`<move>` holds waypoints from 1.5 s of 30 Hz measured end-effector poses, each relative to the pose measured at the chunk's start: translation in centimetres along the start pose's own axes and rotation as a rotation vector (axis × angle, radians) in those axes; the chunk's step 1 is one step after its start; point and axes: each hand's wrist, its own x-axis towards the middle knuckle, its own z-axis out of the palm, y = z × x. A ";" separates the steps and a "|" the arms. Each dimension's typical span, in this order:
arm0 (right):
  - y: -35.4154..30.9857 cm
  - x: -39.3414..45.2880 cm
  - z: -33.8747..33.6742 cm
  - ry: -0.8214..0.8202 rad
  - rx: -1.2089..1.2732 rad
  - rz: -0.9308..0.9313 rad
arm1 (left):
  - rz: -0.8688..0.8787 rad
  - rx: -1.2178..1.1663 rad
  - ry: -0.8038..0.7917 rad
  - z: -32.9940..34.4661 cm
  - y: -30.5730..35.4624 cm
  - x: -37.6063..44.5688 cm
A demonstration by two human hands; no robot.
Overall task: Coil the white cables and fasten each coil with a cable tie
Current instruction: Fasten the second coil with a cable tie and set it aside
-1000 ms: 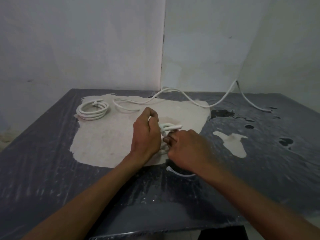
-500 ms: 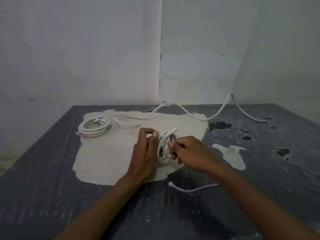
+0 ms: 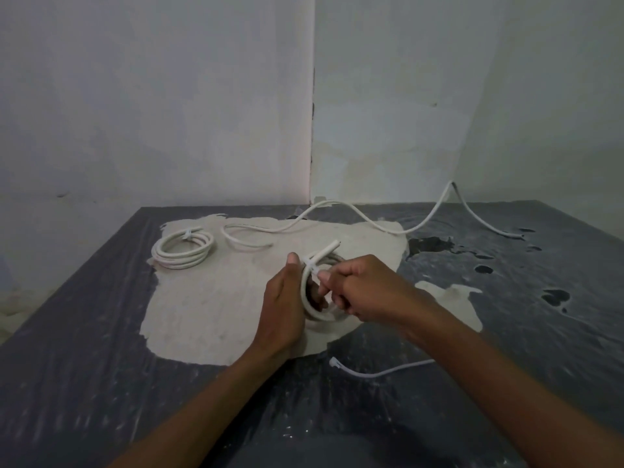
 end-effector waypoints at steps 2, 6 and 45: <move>0.2 0.2 0.0 0.091 -0.137 -0.065 | -0.001 -0.019 0.036 -0.1 0.3 0.1; 0.2 0.1 -0.3 0.284 -0.257 -0.116 | -0.008 -0.001 0.114 -0.5 0.9 0.5; -5.1 10.5 7.8 0.113 0.735 -0.095 | 0.157 0.625 0.135 -10.0 1.2 6.3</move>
